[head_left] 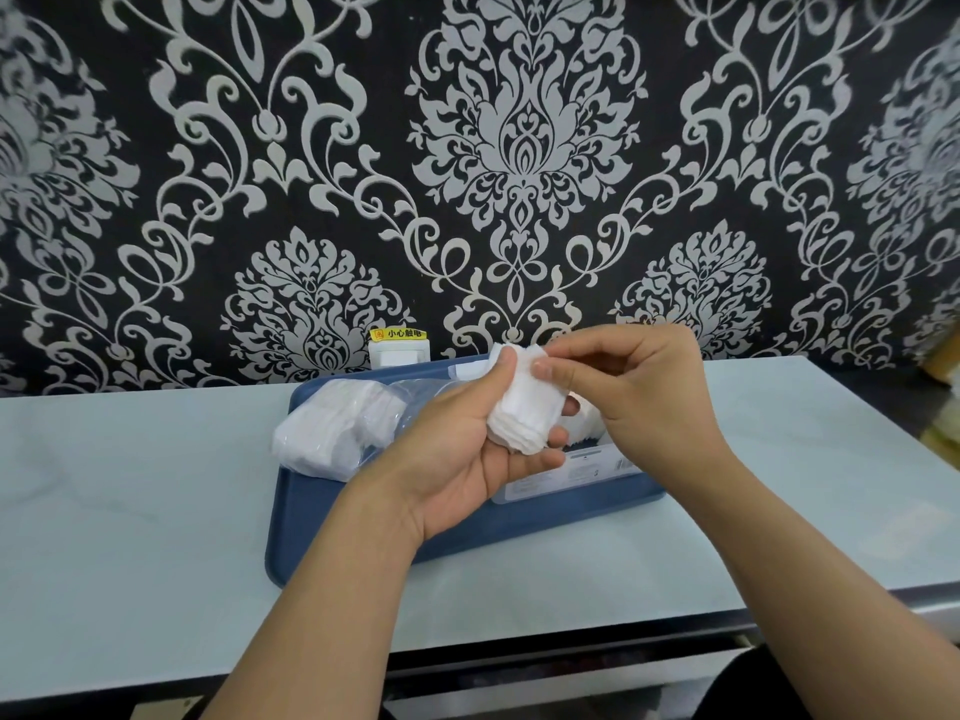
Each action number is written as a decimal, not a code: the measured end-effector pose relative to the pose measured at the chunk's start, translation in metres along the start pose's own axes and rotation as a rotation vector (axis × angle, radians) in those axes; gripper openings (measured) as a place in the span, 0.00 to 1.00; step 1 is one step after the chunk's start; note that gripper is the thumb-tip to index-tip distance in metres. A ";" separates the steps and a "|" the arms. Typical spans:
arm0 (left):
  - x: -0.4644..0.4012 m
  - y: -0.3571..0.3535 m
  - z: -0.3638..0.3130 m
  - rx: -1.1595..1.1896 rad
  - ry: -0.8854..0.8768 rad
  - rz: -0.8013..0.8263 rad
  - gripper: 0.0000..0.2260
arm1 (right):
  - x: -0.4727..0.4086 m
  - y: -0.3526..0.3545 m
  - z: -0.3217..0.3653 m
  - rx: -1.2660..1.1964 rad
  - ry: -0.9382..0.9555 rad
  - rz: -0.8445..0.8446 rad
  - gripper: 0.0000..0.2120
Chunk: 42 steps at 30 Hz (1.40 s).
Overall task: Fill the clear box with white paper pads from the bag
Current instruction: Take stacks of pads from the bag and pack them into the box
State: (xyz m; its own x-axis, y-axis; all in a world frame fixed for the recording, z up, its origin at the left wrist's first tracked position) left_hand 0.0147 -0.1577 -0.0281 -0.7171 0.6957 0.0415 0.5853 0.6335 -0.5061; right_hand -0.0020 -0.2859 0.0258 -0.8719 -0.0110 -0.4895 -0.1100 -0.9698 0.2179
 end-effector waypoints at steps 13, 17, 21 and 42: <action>0.000 0.007 -0.002 0.096 -0.017 -0.102 0.19 | -0.004 0.009 0.016 -0.054 0.006 0.135 0.04; -0.001 0.000 0.003 0.022 0.033 -0.052 0.21 | -0.008 0.005 0.000 0.017 -0.044 0.135 0.05; -0.003 -0.004 0.005 0.000 0.036 -0.014 0.24 | -0.011 0.005 -0.003 0.063 -0.027 0.125 0.04; -0.019 -0.013 0.015 -0.191 0.133 0.042 0.19 | 0.007 -0.006 -0.029 -0.044 -0.316 0.515 0.05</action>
State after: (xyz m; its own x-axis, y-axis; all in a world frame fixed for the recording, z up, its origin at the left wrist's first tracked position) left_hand 0.0147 -0.1838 -0.0355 -0.6423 0.7529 0.1434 0.6833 0.6472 -0.3380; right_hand 0.0067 -0.2873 -0.0031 -0.9080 -0.4154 -0.0542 0.3779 -0.8680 0.3222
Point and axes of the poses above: each hand's wrist, its own x-axis away from the middle knuckle, its own y-axis out of the back of the hand, z = x × y, the point moved 7 cm from there along -x, towards the middle knuckle, and after that the axes turned 8 degrees about z, right-handed, at the moved point
